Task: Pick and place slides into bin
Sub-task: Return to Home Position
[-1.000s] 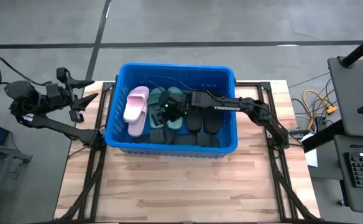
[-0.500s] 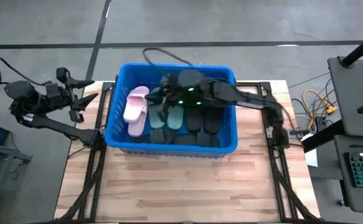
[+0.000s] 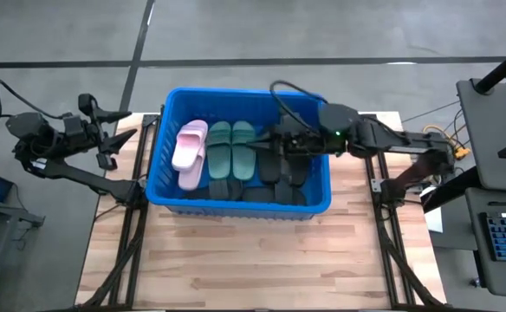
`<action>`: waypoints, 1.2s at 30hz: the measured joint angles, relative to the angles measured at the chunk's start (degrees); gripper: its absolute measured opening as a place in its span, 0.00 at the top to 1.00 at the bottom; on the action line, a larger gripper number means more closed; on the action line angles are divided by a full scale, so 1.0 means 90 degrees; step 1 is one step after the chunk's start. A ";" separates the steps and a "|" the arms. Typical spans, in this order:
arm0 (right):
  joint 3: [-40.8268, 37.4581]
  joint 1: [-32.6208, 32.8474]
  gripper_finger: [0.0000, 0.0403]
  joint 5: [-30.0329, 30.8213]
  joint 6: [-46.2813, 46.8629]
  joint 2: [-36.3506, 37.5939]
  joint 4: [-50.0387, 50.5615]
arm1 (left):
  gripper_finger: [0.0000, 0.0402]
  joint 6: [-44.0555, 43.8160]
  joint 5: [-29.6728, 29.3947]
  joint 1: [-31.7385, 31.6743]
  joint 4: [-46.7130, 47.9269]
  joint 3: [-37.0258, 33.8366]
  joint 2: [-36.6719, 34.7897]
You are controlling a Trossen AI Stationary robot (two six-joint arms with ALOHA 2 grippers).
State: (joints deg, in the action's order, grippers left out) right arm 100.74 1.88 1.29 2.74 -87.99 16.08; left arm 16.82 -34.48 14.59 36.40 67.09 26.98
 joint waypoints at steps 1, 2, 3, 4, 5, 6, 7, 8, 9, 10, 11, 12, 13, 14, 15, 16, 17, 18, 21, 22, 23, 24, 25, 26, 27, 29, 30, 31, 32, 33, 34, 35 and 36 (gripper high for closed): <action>-0.0432 -0.0001 0.98 -0.0022 0.0000 0.0250 -0.0193 | 0.51 0.0000 -0.0089 0.0000 -0.0027 0.0000 0.0012; -0.0844 -0.0001 0.98 -0.0023 0.0000 0.0494 -0.0372 | 0.51 -0.0002 -0.0191 0.0000 -0.0050 0.0000 0.0018; -0.1247 -0.0004 0.98 -0.0030 0.0001 0.0758 -0.0614 | 0.51 -0.0002 -0.0291 0.0000 -0.0076 0.0000 0.0020; -0.1651 -0.0006 0.98 -0.0069 0.0003 0.1039 -0.0856 | 0.51 -0.0002 -0.0382 -0.0002 -0.0125 0.0000 0.0020; -0.2027 -0.0006 0.98 -0.0127 0.0008 0.1333 -0.1058 | 0.51 0.0000 -0.0435 -0.0002 -0.0172 0.0003 0.0017; -0.2396 -0.0001 0.98 -0.0142 0.0021 0.1630 -0.1255 | 0.51 0.0002 -0.0494 0.0000 -0.0191 0.0007 0.0015; -0.2749 -0.0001 0.98 -0.0145 0.0022 0.1920 -0.1431 | 0.51 0.0005 -0.0616 -0.0002 -0.0211 0.0012 0.0013; -0.3116 -0.0001 0.98 -0.0142 0.0022 0.2224 -0.1591 | 0.51 0.0002 -0.0791 -0.0002 -0.0268 0.0012 0.0013; -0.3462 -0.0001 0.98 -0.0140 0.0022 0.2514 -0.1695 | 0.51 0.0000 -0.0998 0.0000 -0.0405 0.0003 0.0013; -0.3810 -0.0001 0.98 -0.0140 0.0022 0.2805 -0.1809 | 0.51 -0.0005 -0.1172 -0.0001 -0.0525 0.0002 0.0013; -0.4141 -0.0005 0.98 -0.0136 0.0022 0.3106 -0.1908 | 0.51 -0.0015 -0.1291 0.0000 -0.0606 0.0002 0.0007; -0.4466 -0.0025 0.98 -0.0115 0.0019 0.3409 -0.1996 | 0.51 -0.0021 -0.1325 -0.0002 -0.0668 0.0002 0.0003; -0.4792 -0.0051 0.98 -0.0081 0.0019 0.3709 -0.2059 | 0.51 -0.0018 -0.1332 -0.0001 -0.0727 0.0002 0.0003; -0.5075 -0.0062 0.98 -0.0050 0.0019 0.3985 -0.2098 | 0.51 -0.0017 -0.1327 -0.0002 -0.0732 0.0001 0.0003; -0.5347 -0.0062 0.98 -0.0036 0.0022 0.4244 -0.2118 | 0.51 -0.0017 -0.1325 -0.0001 -0.0726 -0.0001 0.0004; -0.5651 -0.0064 0.98 -0.0016 0.0018 0.4496 -0.2128 | 0.51 -0.0017 -0.1332 -0.0002 -0.0726 -0.0003 0.0005; -0.5926 -0.0064 0.98 -0.0014 0.0019 0.4709 -0.2192 | 0.51 -0.0017 -0.1362 -0.0002 -0.0729 -0.0011 0.0014; -0.6195 -0.0064 0.98 -0.0012 0.0021 0.4907 -0.2343 | 0.51 -0.0017 -0.1390 -0.0002 -0.0737 -0.0016 0.0033; -0.6974 -0.0062 0.98 0.0016 0.0053 0.5518 -0.2923 | 0.51 -0.0005 -0.1393 -0.0002 -0.0724 -0.0047 0.0102; -0.7225 -0.0062 0.98 0.0033 0.0057 0.5727 -0.3142 | 0.52 -0.0007 -0.1393 -0.0002 -0.0728 -0.0060 0.0125; -0.7461 -0.0062 0.98 0.0033 0.0070 0.5911 -0.3276 | 0.53 -0.0007 -0.1396 -0.0002 -0.0723 -0.0080 0.0141; -0.7684 -0.0062 0.98 0.0036 0.0070 0.6075 -0.3358 | 0.55 -0.0007 -0.1396 -0.0001 -0.0719 -0.0085 0.0163; -0.7866 -0.0062 0.98 0.0042 0.0072 0.6240 -0.3370 | 0.57 -0.0007 -0.1393 -0.0002 -0.0725 -0.0085 0.0179; -0.8045 -0.0073 0.98 0.0052 0.0094 0.6408 -0.3339 | 0.59 -0.0007 -0.1393 -0.0002 -0.0720 -0.0091 0.0199; -0.8221 -0.0086 0.98 0.0066 0.0174 0.6551 -0.3298 | 0.62 -0.0010 -0.1391 -0.0002 -0.0721 -0.0092 0.0233; -0.8506 -0.0086 0.98 0.0217 0.0407 0.6766 -0.3284 | 0.70 -0.0007 -0.1317 0.0000 -0.0719 -0.0092 0.0290; -0.8620 -0.0086 0.98 0.0314 0.0537 0.6853 -0.3286 | 0.74 -0.0009 -0.1208 0.0000 -0.0694 -0.0096 0.0316; -0.8720 -0.0087 0.98 0.0365 0.0609 0.6950 -0.3282 | 0.78 -0.0010 -0.1058 0.0000 -0.0658 -0.0097 0.0340; -0.8806 -0.0090 0.98 0.0370 0.0615 0.7048 -0.3286 | 0.83 -0.0014 -0.0906 0.0000 -0.0607 -0.0097 0.0358; -0.8893 -0.0088 0.98 0.0370 0.0560 0.7157 -0.3289 | 0.88 -0.0016 -0.0759 0.0000 -0.0590 -0.0101 0.0370; -0.8979 -0.0088 0.98 0.0368 0.0458 0.7258 -0.3305 | 0.93 -0.0019 -0.0593 0.0000 -0.0592 -0.0106 0.0381; -0.9058 -0.0088 0.98 0.0370 0.0363 0.7369 -0.3322 | 0.96 -0.0055 -0.0398 0.0000 -0.0592 -0.0115 0.0397; -0.9132 -0.0088 0.98 0.0370 0.0321 0.7485 -0.3330 | 0.98 -0.0193 -0.0203 0.0000 -0.0591 -0.0120 0.0416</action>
State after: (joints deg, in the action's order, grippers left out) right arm 18.55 1.09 4.62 5.63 -20.63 -13.89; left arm 15.08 -36.31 14.59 31.08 66.01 30.72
